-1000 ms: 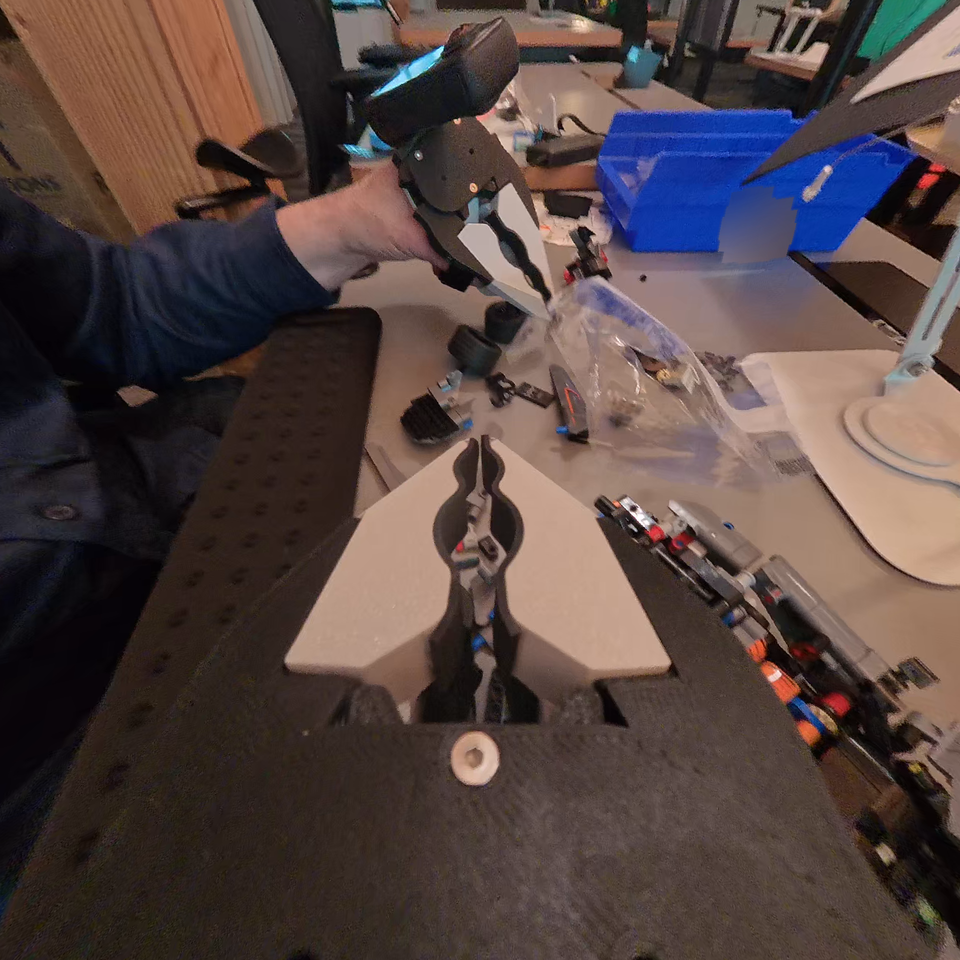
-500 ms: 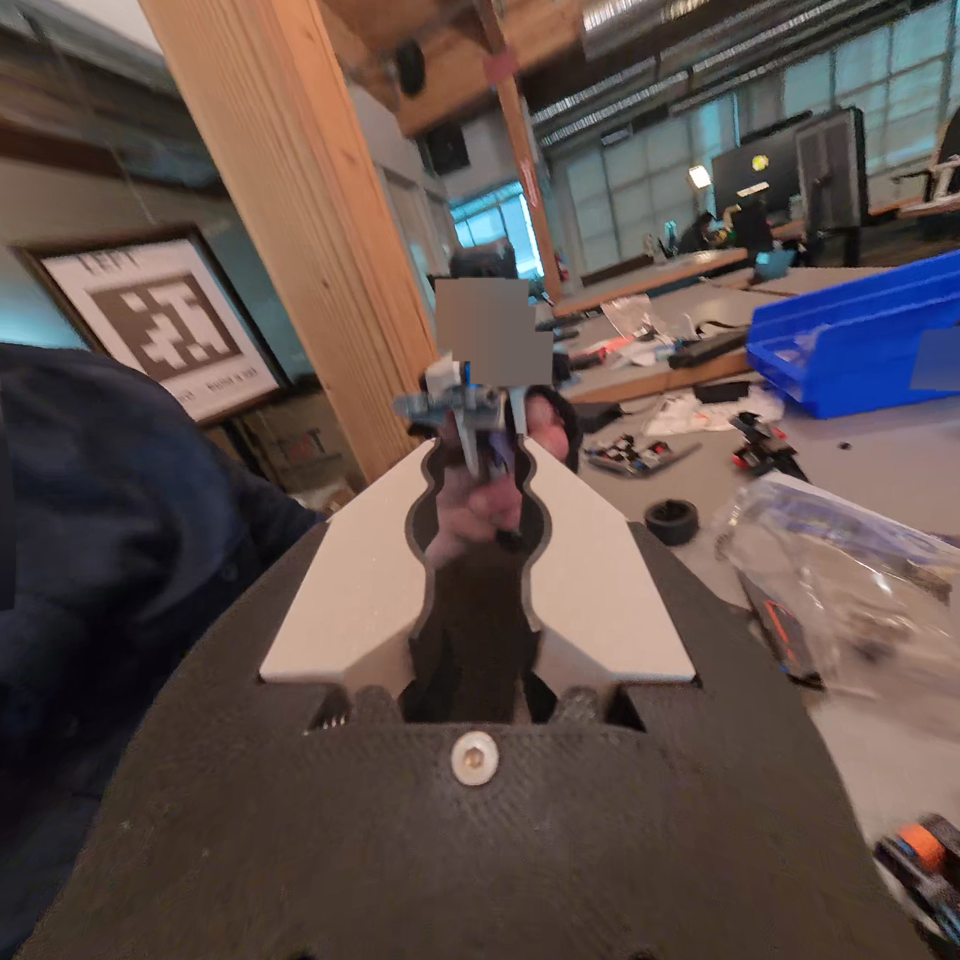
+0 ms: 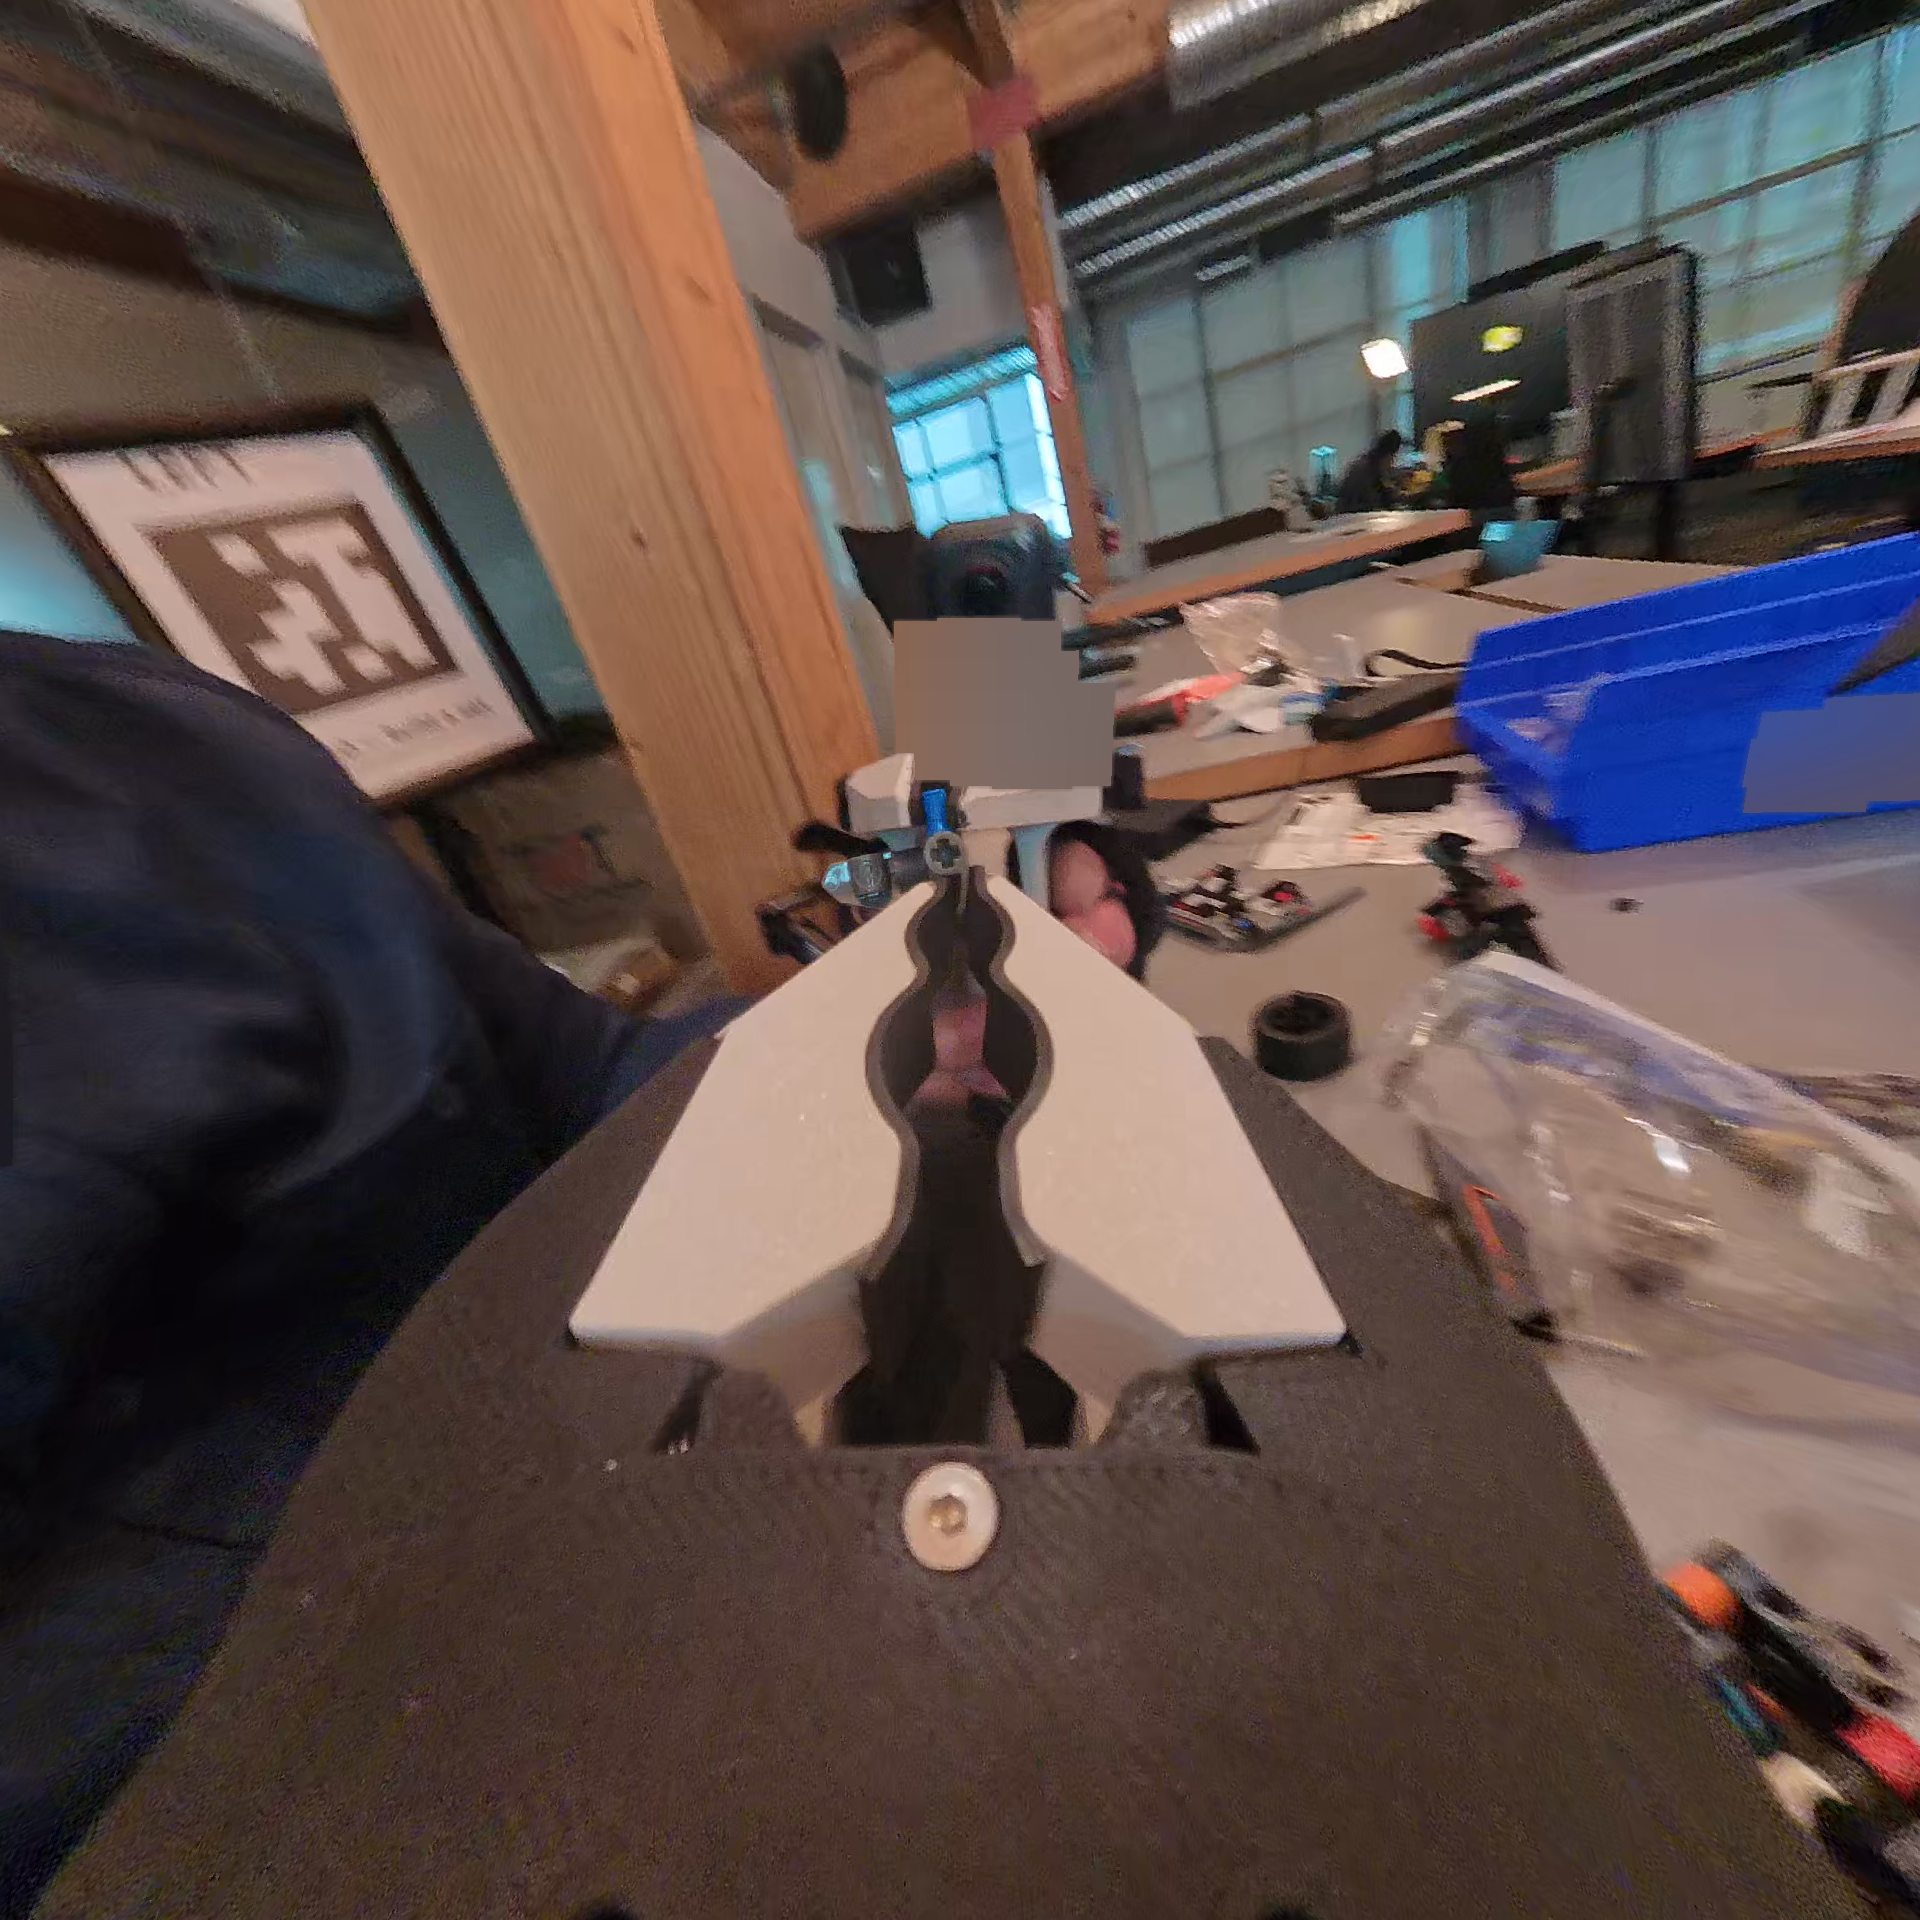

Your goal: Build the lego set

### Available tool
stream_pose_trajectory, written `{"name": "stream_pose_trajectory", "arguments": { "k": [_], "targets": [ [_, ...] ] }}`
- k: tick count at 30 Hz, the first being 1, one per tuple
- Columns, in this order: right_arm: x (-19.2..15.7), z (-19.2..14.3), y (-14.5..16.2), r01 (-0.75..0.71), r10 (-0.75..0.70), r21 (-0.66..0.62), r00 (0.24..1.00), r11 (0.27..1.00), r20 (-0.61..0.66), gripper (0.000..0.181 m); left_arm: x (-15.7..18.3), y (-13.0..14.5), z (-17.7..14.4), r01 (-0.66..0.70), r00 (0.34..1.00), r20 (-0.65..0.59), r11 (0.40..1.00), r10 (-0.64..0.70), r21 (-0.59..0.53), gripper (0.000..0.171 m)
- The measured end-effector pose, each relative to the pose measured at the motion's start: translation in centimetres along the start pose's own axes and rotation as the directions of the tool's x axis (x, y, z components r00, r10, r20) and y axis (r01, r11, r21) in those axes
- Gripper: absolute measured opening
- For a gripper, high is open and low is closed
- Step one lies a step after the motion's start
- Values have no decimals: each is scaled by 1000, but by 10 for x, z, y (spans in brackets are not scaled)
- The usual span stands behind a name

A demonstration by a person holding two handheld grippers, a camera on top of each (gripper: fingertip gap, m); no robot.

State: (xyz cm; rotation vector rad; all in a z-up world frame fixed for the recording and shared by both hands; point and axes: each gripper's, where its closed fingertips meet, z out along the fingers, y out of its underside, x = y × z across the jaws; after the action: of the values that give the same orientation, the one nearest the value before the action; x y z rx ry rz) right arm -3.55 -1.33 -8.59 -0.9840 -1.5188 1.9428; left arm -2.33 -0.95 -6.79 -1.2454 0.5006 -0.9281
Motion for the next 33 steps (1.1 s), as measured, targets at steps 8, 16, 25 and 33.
{"name": "stream_pose_trajectory", "arguments": {
  "k": [8,16,25,33],
  "targets": [
    [10,-5,13,192,-218,-170,965,966,-148,0,-8,17,-6,-255,951,101,928,291,-271,1],
    [14,-11,13,244,-289,-224,938,943,-194,0,-13,19,-4,-217,934,220,937,280,-272,0],
    [31,-39,22,209,-290,-297,920,932,-263,0,-32,-16,-43,-190,879,387,949,279,-252,0],
    [47,-59,37,116,-209,-319,939,941,-273,0,-55,104,-33,-45,922,259,742,289,-669,2]
  ]
}}
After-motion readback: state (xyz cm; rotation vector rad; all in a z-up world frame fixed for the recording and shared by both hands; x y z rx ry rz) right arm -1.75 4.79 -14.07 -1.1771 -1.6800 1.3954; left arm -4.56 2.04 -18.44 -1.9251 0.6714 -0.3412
